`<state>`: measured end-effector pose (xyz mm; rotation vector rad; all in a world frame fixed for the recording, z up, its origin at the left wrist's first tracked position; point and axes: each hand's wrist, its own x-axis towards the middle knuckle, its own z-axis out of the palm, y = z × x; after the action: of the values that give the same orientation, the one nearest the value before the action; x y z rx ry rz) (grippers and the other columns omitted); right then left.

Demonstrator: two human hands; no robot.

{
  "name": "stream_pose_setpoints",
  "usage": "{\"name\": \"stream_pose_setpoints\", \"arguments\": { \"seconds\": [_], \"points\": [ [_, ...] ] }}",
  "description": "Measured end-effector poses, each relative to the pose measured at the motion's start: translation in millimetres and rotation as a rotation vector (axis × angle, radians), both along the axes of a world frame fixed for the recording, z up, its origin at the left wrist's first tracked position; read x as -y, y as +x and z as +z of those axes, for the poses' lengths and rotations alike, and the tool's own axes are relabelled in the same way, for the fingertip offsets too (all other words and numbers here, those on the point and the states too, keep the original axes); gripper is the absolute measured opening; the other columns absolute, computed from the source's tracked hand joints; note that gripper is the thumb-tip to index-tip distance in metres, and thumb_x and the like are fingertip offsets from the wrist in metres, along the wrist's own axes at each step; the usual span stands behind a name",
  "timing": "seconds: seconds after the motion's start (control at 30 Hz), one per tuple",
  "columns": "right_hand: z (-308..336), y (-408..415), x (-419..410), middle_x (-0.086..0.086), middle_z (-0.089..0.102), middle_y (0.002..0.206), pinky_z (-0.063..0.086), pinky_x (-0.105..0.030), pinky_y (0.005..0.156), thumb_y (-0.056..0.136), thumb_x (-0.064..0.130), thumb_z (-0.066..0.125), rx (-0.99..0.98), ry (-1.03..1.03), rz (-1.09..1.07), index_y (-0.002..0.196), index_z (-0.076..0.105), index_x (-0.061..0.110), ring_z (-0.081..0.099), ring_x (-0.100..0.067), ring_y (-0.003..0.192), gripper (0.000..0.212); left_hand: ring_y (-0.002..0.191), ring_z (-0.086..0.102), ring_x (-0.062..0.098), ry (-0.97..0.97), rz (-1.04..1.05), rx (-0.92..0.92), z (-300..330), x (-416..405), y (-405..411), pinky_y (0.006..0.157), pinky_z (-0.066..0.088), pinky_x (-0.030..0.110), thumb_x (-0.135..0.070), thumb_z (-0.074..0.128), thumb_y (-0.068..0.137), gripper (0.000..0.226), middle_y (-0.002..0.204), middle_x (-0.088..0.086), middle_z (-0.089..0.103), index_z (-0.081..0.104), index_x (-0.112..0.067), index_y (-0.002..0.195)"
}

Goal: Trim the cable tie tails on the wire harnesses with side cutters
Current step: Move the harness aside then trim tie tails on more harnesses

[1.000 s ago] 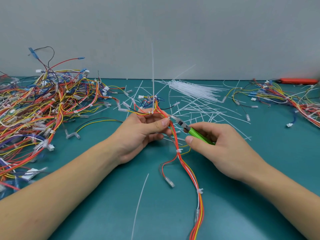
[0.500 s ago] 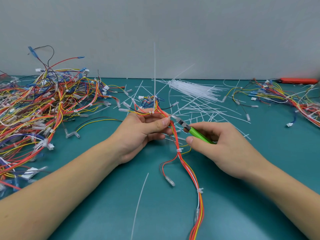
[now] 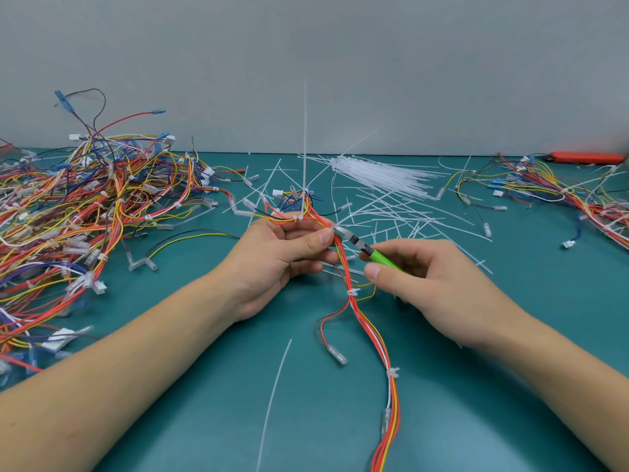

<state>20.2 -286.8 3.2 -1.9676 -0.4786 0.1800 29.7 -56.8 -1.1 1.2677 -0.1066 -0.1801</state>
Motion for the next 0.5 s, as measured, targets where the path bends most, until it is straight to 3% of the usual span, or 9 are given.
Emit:
{"name": "stream_pose_setpoints", "arguments": {
  "seconds": [0.33, 0.5],
  "points": [
    [2.6, -1.1, 0.6, -0.015, 0.06, 0.082, 0.04, -0.034, 0.066, 0.087, 0.051, 0.067, 0.006, -0.015, -0.006, 0.103, 0.075, 0.033, 0.046, -0.008, 0.064, 0.026, 0.073, 0.075, 0.015, 0.004, -0.002, -0.01, 0.1, 0.1, -0.2, 0.06, 0.056, 0.02, -0.021, 0.079, 0.074, 0.005, 0.088, 0.006, 0.078, 0.082, -0.02, 0.079],
    [-1.7, 2.6, 2.3, 0.005, 0.051, 0.071, 0.035, -0.034, 0.063, 0.088, 0.054, 0.065, 0.02, -0.033, -0.001, 0.105, 0.075, 0.031, 0.041, -0.009, 0.063, 0.03, 0.073, 0.075, 0.016, 0.007, 0.0, -0.006, -0.4, 0.0, 0.0, 0.06, 0.056, 0.02, -0.02, 0.079, 0.074, 0.005, 0.088, 0.007, 0.077, 0.081, -0.018, 0.079]
  ]
}}
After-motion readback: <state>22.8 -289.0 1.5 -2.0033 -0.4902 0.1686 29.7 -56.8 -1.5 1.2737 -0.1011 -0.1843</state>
